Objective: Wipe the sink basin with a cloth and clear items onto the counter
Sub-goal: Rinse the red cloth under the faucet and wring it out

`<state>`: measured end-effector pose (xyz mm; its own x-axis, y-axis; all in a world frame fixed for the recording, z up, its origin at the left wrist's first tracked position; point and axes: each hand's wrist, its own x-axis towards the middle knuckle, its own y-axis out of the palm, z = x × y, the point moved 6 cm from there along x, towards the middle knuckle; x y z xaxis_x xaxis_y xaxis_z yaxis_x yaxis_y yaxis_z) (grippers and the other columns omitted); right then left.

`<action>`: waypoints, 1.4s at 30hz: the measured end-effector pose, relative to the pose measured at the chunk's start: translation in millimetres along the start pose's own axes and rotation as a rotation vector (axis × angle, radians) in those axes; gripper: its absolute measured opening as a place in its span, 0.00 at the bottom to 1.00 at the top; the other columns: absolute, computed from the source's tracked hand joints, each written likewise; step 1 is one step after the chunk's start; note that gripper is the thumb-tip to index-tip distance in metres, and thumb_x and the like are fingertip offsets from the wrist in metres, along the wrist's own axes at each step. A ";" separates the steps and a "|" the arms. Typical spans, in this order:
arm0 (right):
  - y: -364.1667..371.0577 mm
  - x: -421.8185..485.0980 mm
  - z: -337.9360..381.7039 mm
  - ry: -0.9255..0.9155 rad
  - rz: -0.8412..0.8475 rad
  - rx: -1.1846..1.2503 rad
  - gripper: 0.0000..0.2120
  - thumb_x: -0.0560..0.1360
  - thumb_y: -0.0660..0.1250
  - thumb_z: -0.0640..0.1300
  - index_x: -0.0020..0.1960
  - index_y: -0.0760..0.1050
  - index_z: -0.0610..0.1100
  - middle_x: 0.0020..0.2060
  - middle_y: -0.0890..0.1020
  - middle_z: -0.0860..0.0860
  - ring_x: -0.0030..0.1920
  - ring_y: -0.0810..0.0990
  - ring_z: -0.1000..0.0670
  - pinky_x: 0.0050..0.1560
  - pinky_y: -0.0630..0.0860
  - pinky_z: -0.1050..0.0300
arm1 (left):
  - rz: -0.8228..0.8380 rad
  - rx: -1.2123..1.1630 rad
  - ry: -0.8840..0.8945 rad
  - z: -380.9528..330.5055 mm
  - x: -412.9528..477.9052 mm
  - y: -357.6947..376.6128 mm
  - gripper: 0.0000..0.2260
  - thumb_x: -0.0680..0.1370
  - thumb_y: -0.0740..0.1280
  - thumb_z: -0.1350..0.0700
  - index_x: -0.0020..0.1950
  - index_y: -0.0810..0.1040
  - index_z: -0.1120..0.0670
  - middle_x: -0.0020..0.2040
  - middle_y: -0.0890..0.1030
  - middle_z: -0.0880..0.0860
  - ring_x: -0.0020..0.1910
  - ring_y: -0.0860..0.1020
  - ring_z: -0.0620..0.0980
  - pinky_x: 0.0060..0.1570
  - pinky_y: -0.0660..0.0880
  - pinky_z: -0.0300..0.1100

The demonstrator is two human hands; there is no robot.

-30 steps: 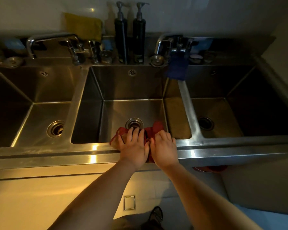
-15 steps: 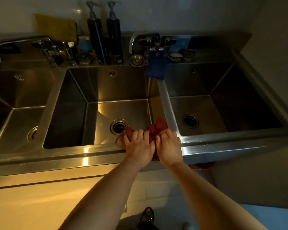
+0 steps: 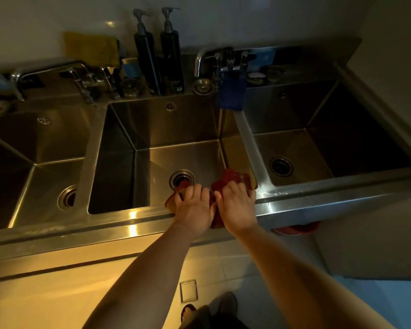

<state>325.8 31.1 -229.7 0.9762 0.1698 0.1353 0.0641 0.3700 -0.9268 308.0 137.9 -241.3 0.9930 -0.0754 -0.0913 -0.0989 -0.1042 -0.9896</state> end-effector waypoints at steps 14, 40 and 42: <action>-49.7 14.2 -124.8 0.162 0.029 -0.144 0.19 0.78 0.55 0.57 0.56 0.70 0.43 0.63 0.68 0.43 0.63 0.65 0.41 0.61 0.61 0.43 | 0.167 -0.201 0.177 -94.5 43.6 0.3 0.31 0.79 0.55 0.41 0.76 0.47 0.52 0.76 0.50 0.51 0.75 0.48 0.53 0.72 0.54 0.54; -9.9 69.2 -141.7 0.133 0.287 0.030 0.24 0.80 0.50 0.50 0.74 0.57 0.42 0.72 0.63 0.45 0.72 0.59 0.44 0.69 0.61 0.44 | 0.320 -0.154 0.051 -104.2 97.0 34.6 0.28 0.81 0.47 0.42 0.76 0.37 0.48 0.76 0.36 0.42 0.74 0.33 0.47 0.72 0.46 0.56; -9.5 74.2 -141.9 0.142 0.283 0.049 0.24 0.80 0.50 0.50 0.74 0.58 0.43 0.71 0.64 0.45 0.71 0.61 0.44 0.68 0.62 0.44 | 0.319 -0.178 0.059 -102.8 102.3 36.2 0.28 0.81 0.47 0.43 0.76 0.38 0.48 0.76 0.36 0.42 0.74 0.33 0.48 0.72 0.47 0.56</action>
<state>427.0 -89.4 -260.6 0.9732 0.1443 -0.1792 -0.2210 0.3704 -0.9022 399.4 24.5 -275.1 0.9053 -0.1887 -0.3807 -0.4181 -0.2368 -0.8770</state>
